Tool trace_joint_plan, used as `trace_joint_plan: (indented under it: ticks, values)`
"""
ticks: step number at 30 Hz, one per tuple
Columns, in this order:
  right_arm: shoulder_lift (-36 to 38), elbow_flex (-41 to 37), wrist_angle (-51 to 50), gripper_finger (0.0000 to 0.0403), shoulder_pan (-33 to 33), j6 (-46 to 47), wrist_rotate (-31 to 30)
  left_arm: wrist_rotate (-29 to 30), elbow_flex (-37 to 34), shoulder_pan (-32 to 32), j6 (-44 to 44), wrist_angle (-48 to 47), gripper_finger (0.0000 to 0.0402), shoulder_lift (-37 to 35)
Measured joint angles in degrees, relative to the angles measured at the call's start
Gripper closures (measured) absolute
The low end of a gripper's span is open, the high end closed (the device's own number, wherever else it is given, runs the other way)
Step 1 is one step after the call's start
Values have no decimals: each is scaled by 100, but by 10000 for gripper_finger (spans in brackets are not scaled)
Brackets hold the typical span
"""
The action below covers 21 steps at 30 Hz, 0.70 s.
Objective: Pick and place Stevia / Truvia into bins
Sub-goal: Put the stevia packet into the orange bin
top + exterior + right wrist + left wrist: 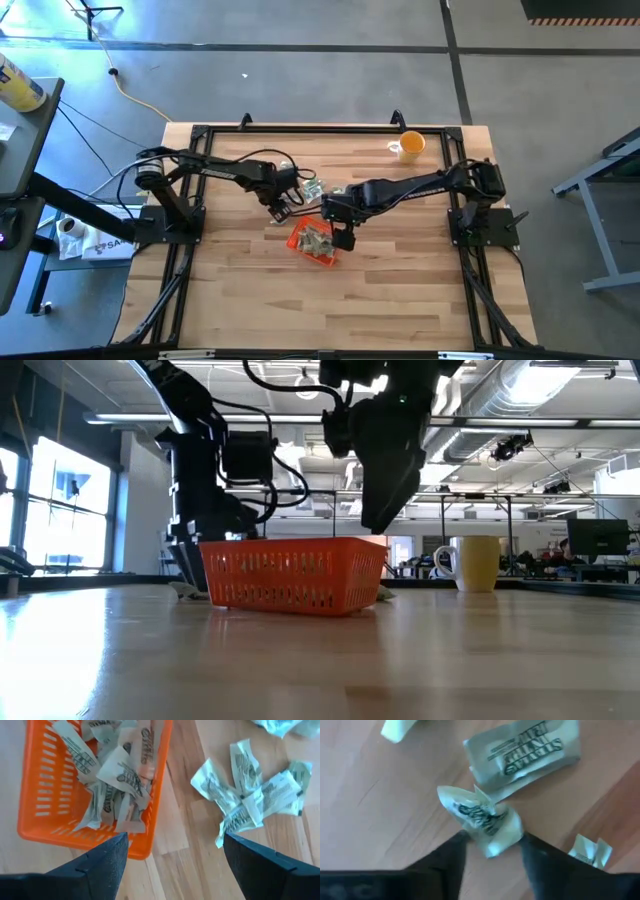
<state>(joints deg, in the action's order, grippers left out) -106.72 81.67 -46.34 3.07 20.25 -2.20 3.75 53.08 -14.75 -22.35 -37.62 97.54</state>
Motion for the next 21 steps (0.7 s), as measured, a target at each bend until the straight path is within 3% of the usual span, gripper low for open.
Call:
trace_joint_plan:
  ticks: [4,9,14,17,21]
  values:
    - [100,-2,20,87,60,8,-129,3,-7,-69,272,78,277,87]
    - [543,2,183,87,293,137,-1179,307,-4,-54,563,64,375,-45]
    - [797,2,-33,87,325,745,-1795,261,-40,-13,535,-652,372,-677]
    - [797,2,-273,87,317,847,-1760,-654,-34,214,762,-531,374,-1230]
    - [776,0,-410,87,326,792,-1422,-1844,-7,736,945,715,376,-1710]
